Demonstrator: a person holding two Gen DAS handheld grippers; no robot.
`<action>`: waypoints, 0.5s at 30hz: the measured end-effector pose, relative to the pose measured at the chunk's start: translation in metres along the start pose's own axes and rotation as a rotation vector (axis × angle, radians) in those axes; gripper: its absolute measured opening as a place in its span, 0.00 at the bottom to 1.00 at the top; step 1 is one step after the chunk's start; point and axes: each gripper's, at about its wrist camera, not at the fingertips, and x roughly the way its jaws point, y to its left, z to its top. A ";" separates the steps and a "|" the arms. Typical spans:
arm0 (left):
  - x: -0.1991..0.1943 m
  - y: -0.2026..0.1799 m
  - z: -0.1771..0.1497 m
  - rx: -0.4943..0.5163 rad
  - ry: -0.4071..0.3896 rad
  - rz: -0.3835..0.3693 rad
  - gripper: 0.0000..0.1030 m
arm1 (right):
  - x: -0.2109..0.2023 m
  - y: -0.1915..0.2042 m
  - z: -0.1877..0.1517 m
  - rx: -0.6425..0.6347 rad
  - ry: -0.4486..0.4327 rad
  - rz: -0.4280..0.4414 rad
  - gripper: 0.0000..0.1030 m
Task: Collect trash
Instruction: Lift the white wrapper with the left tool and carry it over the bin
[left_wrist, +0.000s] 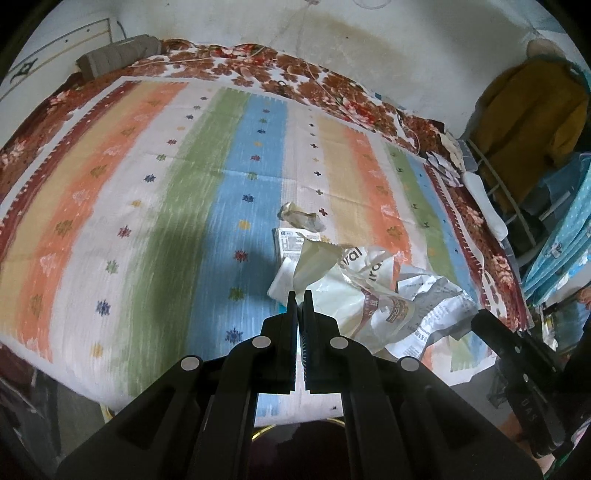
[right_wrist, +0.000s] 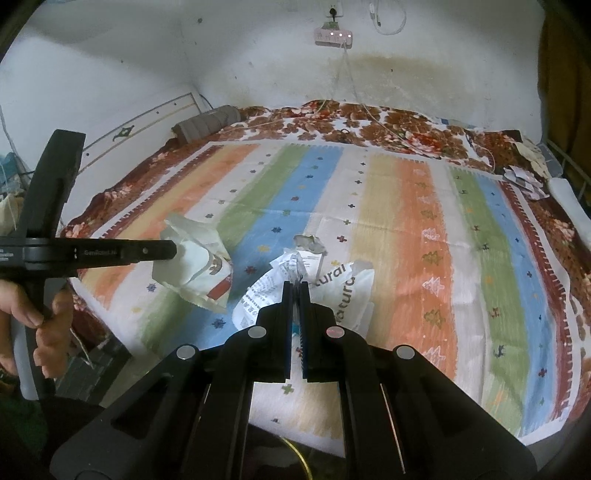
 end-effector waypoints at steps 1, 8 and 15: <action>-0.003 0.001 -0.002 -0.004 -0.002 -0.003 0.02 | -0.004 0.003 -0.002 -0.003 -0.003 0.002 0.03; -0.026 0.003 -0.028 -0.005 -0.019 -0.014 0.02 | -0.023 0.015 -0.023 -0.012 -0.011 0.002 0.03; -0.044 -0.002 -0.053 0.008 -0.032 -0.036 0.02 | -0.036 0.020 -0.041 -0.015 -0.006 -0.005 0.03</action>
